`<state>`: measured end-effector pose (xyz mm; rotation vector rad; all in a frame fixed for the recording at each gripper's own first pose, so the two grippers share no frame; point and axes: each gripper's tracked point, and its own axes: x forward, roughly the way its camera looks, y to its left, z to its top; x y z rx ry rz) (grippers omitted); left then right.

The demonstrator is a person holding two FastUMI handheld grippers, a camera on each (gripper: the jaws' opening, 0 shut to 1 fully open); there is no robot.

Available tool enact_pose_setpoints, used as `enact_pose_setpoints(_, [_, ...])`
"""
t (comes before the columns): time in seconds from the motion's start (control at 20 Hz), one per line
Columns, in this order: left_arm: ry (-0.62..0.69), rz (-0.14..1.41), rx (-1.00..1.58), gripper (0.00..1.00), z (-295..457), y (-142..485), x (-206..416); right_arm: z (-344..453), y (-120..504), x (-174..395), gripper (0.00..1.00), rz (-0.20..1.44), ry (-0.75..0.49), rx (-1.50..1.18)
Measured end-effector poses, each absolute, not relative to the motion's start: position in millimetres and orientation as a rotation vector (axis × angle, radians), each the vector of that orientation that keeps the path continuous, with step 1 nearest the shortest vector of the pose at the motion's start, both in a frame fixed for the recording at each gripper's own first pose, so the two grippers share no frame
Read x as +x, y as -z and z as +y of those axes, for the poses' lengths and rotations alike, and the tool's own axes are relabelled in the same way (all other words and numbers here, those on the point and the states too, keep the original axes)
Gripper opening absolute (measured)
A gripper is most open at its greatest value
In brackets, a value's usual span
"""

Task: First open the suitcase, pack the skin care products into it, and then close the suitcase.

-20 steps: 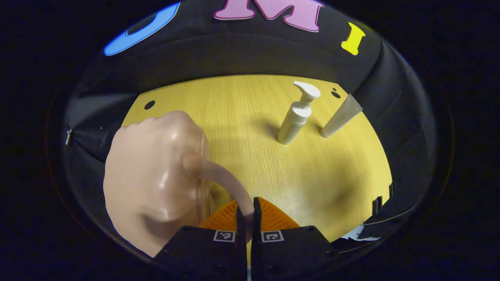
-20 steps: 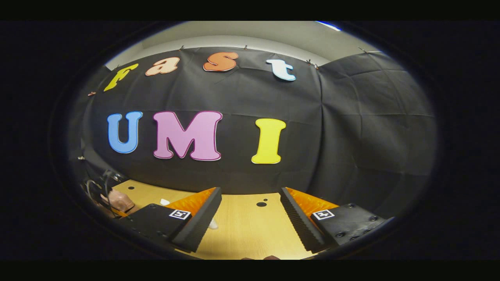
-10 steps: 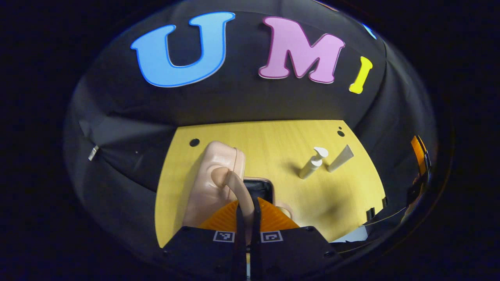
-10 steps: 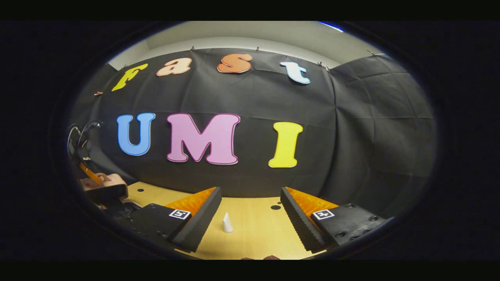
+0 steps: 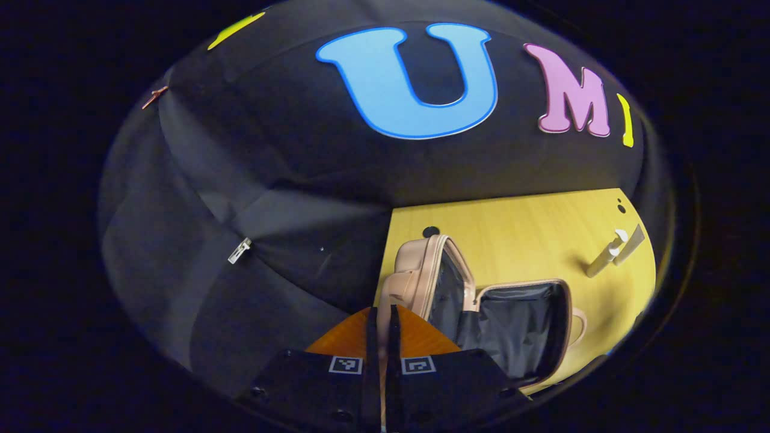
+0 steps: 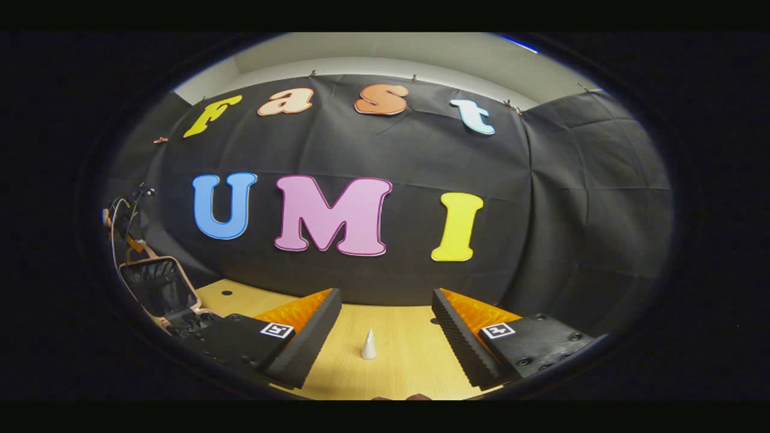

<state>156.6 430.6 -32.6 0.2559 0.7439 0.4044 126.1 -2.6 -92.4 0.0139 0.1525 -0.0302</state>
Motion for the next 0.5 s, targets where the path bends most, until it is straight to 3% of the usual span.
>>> enact_pose_setpoints(0.05, [-0.424, 0.759, 0.238, 0.09, 450, 44, 156, -1, 91, 124, 0.94, 0.154, 0.038, 0.008])
enact_pose_setpoints(0.25, [-0.495, 0.836, 0.153, 0.12, 526, 110, 142, 3, 91, 113, 0.97, 0.174, 0.093, -0.011])
enact_pose_setpoints(0.5, [-0.492, 0.913, 0.071, 0.09, 573, 191, 129, 22, 100, 104, 0.97, 0.244, 0.137, -0.026])
